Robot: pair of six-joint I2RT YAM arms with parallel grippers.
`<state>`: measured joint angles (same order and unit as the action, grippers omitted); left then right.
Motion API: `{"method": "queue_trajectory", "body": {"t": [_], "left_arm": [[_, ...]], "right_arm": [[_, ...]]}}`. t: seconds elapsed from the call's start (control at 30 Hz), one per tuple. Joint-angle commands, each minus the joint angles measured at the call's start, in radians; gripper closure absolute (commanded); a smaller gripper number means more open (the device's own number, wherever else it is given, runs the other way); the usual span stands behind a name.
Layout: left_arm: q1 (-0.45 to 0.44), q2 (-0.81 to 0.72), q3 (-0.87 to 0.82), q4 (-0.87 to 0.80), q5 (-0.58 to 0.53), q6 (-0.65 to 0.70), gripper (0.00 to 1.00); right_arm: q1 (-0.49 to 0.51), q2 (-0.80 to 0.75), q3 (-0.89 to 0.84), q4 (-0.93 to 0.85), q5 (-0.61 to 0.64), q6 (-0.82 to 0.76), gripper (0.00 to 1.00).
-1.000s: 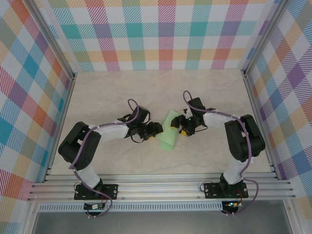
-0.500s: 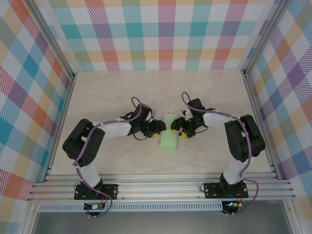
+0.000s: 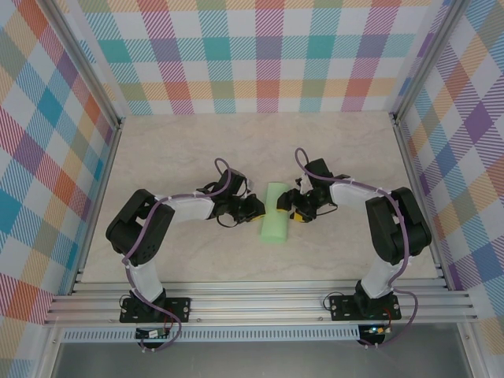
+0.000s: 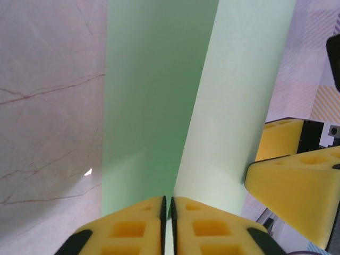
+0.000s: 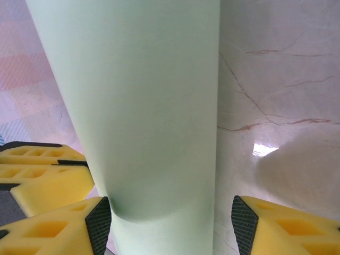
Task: Fold a paper plane with a square sheet of paper (pick it up from the middle)
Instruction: Hold the square sheet of paper at the center of the table.
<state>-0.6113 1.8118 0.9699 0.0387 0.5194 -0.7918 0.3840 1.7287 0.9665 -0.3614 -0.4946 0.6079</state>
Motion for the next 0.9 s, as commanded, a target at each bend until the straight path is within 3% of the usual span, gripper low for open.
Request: {"method": "queue_trajectory", "body": {"t": [0.0, 0.3, 0.6, 0.87], "left_arm": [[0.009, 0.001, 0.018, 0.021, 0.015, 0.017, 0.91], [0.008, 0.001, 0.014, 0.015, 0.004, 0.021, 0.99], [0.008, -0.012, 0.0, 0.015, 0.001, 0.017, 0.99], [0.007, -0.075, -0.026, -0.007, -0.035, 0.018, 0.89]], "right_arm": [[-0.01, -0.026, -0.015, -0.023, -0.004, -0.015, 0.36], [-0.04, -0.076, -0.064, 0.035, -0.022, 0.052, 0.35], [-0.041, -0.031, -0.054, 0.058, -0.036, 0.069, 0.42], [-0.037, 0.031, -0.009, -0.015, -0.005, 0.012, 0.44]]}}
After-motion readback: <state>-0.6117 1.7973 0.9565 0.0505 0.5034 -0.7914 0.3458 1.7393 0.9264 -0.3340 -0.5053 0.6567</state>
